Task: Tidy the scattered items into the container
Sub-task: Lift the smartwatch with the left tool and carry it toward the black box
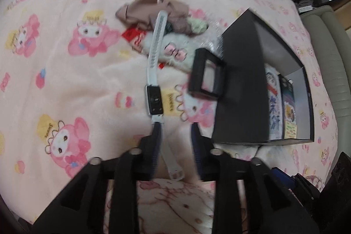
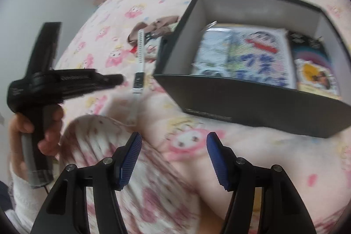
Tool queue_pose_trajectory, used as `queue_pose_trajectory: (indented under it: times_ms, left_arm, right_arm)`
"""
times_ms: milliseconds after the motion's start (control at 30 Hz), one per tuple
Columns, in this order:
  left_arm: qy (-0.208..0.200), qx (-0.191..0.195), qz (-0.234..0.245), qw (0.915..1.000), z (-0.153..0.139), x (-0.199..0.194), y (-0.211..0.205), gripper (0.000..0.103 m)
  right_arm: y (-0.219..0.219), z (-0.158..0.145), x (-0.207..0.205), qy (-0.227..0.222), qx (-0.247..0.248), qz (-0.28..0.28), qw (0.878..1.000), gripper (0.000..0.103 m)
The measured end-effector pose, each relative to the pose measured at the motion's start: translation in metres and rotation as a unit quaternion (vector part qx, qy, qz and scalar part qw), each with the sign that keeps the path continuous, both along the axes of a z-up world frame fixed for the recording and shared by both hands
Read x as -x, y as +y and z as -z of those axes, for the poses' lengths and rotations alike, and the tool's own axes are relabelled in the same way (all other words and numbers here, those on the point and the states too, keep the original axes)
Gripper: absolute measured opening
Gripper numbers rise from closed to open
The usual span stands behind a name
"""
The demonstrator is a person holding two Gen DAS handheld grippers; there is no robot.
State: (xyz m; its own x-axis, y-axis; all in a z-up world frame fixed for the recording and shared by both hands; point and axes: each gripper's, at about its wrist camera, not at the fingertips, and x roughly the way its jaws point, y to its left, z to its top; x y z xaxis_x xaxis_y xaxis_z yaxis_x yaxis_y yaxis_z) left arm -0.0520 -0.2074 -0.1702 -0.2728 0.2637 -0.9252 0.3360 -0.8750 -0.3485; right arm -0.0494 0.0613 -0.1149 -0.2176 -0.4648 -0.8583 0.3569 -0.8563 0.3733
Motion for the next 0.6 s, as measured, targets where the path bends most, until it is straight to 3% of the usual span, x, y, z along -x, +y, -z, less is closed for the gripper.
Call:
queue_pose_trajectory:
  times_ms: [100, 200, 300, 333, 367, 400, 500, 600]
  left_arm:
    - [-0.054, -0.036, 0.022, 0.9977, 0.024, 0.010, -0.002, 0.040]
    - [-0.118, -0.074, 0.025, 0.9899, 0.050, 0.018, -0.002, 0.038]
    - [-0.145, -0.076, 0.021, 0.9863, 0.058, 0.021, -0.002, 0.036]
    - [-0.151, -0.073, 0.025, 0.9855, 0.060, 0.021, 0.000, 0.029]
    - [-0.152, -0.062, 0.031, 0.9859, 0.058, 0.020, 0.004, 0.011]
    - [-0.144, -0.050, 0.037, 0.9876, 0.054, 0.018, 0.008, 0.006]
    - [-0.100, -0.034, 0.050, 0.9931, 0.032, 0.005, 0.025, 0.001]
    - [-0.076, -0.056, 0.077, 0.9926, 0.016, -0.014, 0.055, 0.001]
  right_arm:
    - [-0.021, 0.011, 0.012, -0.012, 0.003, -0.013, 1.000, 0.058]
    - [-0.036, 0.019, 0.019, -0.015, 0.000, -0.021, 1.000, 0.058]
    - [-0.040, 0.029, 0.020, -0.026, -0.005, -0.019, 0.999, 0.058]
    - [-0.039, 0.031, 0.019, -0.029, -0.006, -0.017, 0.999, 0.058]
    - [-0.037, 0.033, 0.018, -0.032, -0.007, -0.016, 0.999, 0.058]
    - [-0.034, 0.034, 0.016, -0.033, -0.008, -0.014, 0.999, 0.058]
    - [-0.022, 0.026, 0.011, -0.024, -0.002, -0.006, 1.000, 0.058]
    - [-0.003, 0.012, 0.004, -0.008, 0.002, 0.007, 1.000, 0.058]
